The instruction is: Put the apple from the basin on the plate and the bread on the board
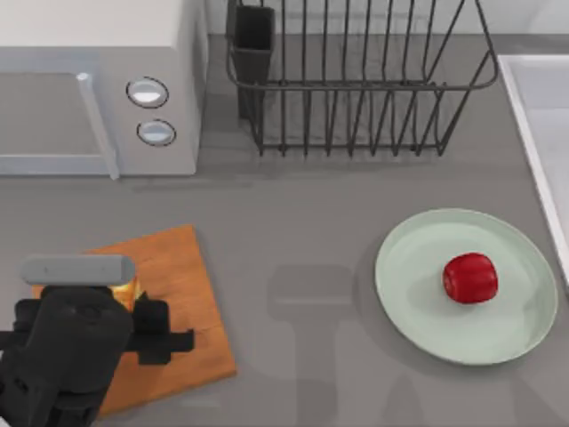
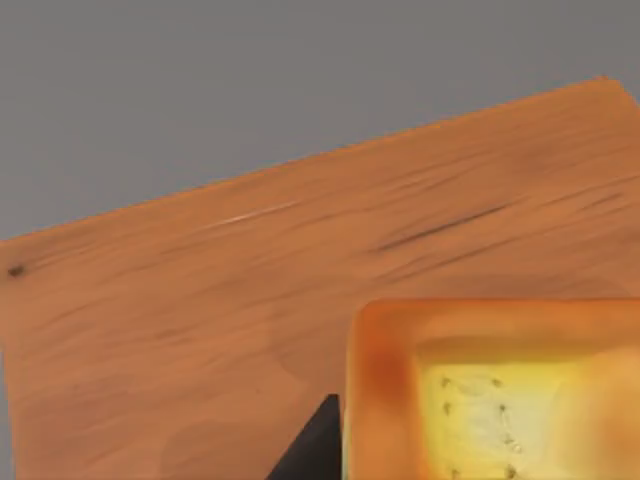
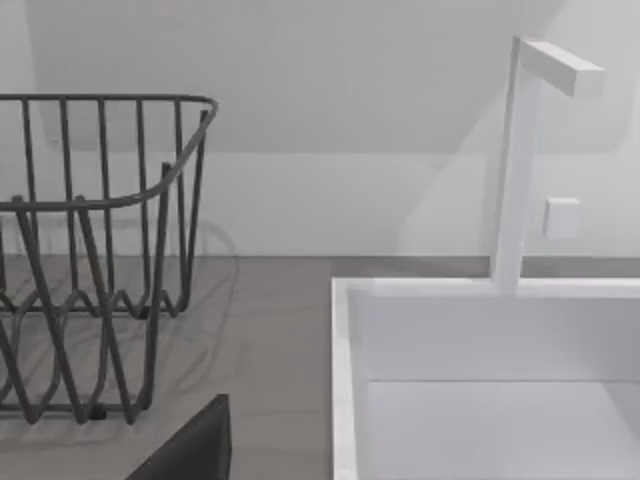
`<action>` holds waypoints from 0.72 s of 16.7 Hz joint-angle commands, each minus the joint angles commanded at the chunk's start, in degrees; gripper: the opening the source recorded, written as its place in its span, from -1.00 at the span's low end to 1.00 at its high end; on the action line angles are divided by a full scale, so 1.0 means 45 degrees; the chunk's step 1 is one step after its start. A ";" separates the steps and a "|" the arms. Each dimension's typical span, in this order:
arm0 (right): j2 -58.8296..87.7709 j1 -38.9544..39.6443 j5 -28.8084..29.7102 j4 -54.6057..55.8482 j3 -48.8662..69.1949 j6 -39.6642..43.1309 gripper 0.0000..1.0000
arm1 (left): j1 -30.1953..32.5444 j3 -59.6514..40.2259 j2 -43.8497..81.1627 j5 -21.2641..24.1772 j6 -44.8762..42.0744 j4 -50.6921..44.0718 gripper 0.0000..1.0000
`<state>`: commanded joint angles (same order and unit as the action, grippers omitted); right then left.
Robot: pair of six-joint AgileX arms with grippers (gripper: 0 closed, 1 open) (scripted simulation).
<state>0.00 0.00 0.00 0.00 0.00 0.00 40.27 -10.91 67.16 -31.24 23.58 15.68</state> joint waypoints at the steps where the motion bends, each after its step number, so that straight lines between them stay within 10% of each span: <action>1: 0.0000 0.0000 0.0000 0.0000 0.0000 0.0000 1.00 | 0.0080 0.0049 -0.0048 -0.0106 0.0105 0.0032 -1.00; 12: 0.0000 0.0000 0.0000 0.0000 0.0000 0.0000 1.00 | -0.0285 -0.0118 0.1265 0.0157 -0.0178 0.1400 -1.00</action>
<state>0.00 0.00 0.00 0.00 0.00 0.00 38.99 -11.44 72.86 -30.54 22.78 21.97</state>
